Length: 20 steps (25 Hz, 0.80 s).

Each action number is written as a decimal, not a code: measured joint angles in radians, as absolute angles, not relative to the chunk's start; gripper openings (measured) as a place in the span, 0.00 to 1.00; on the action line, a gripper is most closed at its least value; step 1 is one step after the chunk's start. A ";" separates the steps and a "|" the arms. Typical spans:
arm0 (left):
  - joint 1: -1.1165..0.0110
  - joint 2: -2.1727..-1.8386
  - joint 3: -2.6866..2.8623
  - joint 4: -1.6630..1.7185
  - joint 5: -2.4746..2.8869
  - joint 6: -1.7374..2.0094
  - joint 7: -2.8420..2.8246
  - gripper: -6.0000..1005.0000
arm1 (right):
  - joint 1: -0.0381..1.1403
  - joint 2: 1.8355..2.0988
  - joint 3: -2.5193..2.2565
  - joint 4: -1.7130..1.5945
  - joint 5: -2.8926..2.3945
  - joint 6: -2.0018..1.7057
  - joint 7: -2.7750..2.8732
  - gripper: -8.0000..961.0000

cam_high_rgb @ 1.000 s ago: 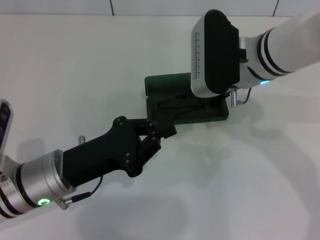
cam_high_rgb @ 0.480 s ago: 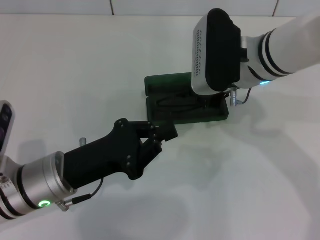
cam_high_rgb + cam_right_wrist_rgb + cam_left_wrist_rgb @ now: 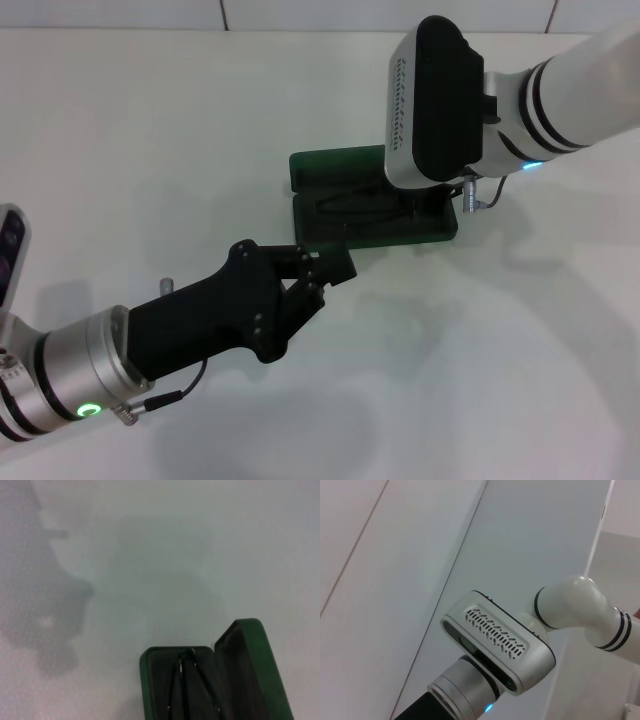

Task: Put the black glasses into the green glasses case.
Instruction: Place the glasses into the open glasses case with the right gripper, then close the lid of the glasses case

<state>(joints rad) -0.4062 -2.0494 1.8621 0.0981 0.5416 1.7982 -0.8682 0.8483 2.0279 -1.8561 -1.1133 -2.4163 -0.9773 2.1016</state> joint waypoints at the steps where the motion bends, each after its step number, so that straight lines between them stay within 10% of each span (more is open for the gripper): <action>1: -0.406 -2.049 1.862 0.098 0.542 1.798 -0.868 0.05 | 0.848 2.028 -1.856 -1.113 -2.417 -0.978 2.102 0.06; 20: -0.398 -2.049 1.856 0.098 0.541 1.798 -0.868 0.05 | 0.841 2.028 -1.855 -1.122 -2.417 -0.986 2.103 0.16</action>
<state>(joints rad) -0.3978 -2.0494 1.8560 0.0981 0.5414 1.7977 -0.8682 0.8406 2.0279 -1.8546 -1.1219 -2.4173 -0.9857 2.1029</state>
